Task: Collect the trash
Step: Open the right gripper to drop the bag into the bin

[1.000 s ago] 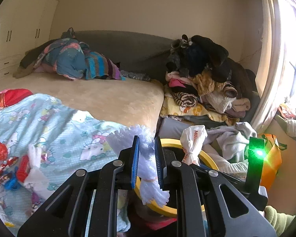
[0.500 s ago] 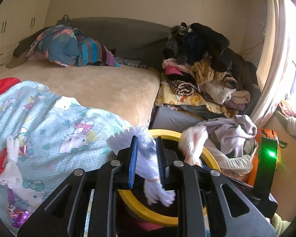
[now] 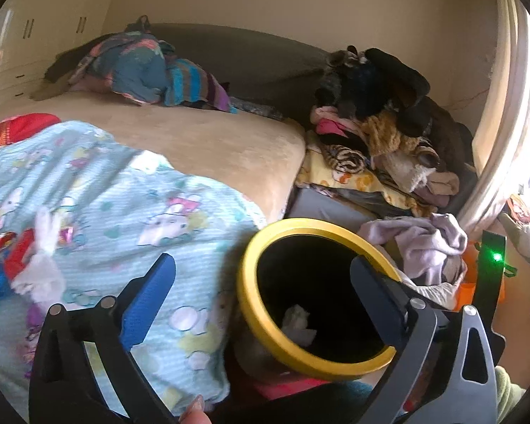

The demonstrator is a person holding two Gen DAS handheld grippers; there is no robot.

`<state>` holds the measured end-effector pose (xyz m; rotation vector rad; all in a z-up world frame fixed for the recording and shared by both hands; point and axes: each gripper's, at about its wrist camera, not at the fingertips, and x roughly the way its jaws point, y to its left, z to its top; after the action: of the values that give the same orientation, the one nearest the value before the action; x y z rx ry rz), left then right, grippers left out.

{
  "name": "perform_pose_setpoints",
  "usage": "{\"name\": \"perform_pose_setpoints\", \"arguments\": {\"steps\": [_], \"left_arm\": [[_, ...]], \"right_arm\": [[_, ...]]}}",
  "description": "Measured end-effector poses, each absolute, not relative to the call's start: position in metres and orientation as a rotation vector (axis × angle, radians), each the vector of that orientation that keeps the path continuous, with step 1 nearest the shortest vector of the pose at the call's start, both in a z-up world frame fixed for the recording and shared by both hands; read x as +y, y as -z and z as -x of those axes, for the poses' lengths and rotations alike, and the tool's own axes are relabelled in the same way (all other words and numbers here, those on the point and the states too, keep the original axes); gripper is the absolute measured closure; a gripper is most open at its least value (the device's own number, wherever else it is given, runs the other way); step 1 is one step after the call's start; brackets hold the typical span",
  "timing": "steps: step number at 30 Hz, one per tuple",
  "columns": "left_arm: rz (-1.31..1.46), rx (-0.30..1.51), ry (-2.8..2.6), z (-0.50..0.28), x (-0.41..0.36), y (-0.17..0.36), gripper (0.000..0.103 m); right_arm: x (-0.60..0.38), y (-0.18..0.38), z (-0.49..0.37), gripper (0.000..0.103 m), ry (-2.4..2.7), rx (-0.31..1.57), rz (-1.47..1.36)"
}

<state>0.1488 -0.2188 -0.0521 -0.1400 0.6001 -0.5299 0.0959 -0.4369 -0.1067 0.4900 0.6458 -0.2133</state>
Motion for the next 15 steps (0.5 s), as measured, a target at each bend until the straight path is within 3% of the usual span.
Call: {"name": "perform_pose_setpoints", "arguments": {"steps": [7,10,15], "left_arm": [[0.12,0.558,0.476,-0.137,-0.194,0.042,0.006],[0.129,0.546,0.449,-0.132,-0.182,0.038,0.006],[0.134,0.511,0.405,-0.128,-0.163,0.03,0.006]], "right_arm": [[-0.415,0.096,-0.094,0.041,0.167,0.609,-0.435],[-0.403,0.09,-0.094,0.031,0.143,0.593,-0.411],[-0.379,0.08,-0.091,0.031,0.084,0.563,-0.354]]}}
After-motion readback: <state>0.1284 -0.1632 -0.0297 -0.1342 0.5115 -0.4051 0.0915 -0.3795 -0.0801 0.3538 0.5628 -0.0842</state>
